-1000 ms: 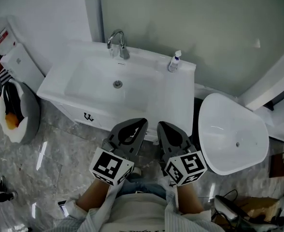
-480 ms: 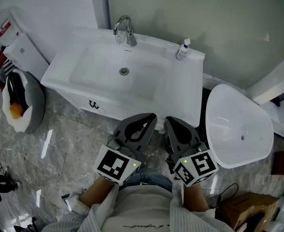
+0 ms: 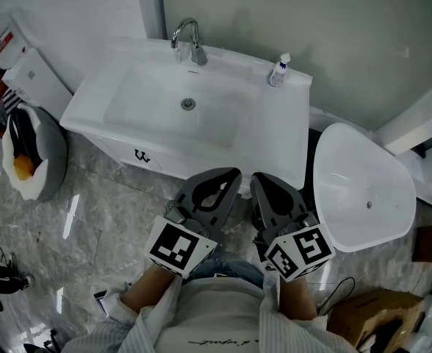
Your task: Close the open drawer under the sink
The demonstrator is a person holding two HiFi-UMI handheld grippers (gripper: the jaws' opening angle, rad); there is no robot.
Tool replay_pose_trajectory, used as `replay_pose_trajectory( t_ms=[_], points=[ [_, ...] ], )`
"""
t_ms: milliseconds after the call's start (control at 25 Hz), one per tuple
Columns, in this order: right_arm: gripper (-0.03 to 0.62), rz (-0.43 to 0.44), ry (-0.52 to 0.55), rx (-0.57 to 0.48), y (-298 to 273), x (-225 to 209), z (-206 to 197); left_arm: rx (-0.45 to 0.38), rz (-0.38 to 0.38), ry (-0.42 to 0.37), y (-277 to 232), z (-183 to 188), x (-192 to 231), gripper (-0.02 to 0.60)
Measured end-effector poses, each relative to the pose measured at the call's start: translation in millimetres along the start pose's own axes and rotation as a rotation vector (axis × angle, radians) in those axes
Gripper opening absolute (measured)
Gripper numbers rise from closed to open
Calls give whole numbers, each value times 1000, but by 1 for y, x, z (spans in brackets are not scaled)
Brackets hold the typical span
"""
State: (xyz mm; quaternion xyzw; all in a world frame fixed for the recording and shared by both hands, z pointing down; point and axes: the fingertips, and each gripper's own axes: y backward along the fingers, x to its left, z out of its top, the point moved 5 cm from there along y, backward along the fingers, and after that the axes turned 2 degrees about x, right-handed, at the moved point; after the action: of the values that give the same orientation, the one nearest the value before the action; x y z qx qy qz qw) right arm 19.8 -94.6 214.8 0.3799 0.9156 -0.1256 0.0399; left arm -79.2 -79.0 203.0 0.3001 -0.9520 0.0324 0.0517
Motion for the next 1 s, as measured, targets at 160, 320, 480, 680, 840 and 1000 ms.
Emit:
replay_pose_trajectory(
  t_ms=[160, 320, 480, 680, 840, 1000],
  points=[
    [9, -3, 5, 5, -2, 1, 0, 2, -2, 3, 0, 0, 1, 15],
    [9, -1, 12, 14, -4, 2, -1, 2, -6, 8, 0, 0, 2, 15],
    [9, 5, 11, 21, -6, 4, -2, 4, -6, 12, 1, 1, 5, 15],
    [9, 10, 0, 36, -10, 5, -5, 6, -10, 13, 0, 1, 6, 15],
    [9, 8, -11, 43, -11, 4, -8, 11, -9, 19, 1, -1, 8, 15],
    [9, 2, -25, 45, -10, 5, -13, 11, -3, 22, 4, -4, 8, 15]
  ],
)
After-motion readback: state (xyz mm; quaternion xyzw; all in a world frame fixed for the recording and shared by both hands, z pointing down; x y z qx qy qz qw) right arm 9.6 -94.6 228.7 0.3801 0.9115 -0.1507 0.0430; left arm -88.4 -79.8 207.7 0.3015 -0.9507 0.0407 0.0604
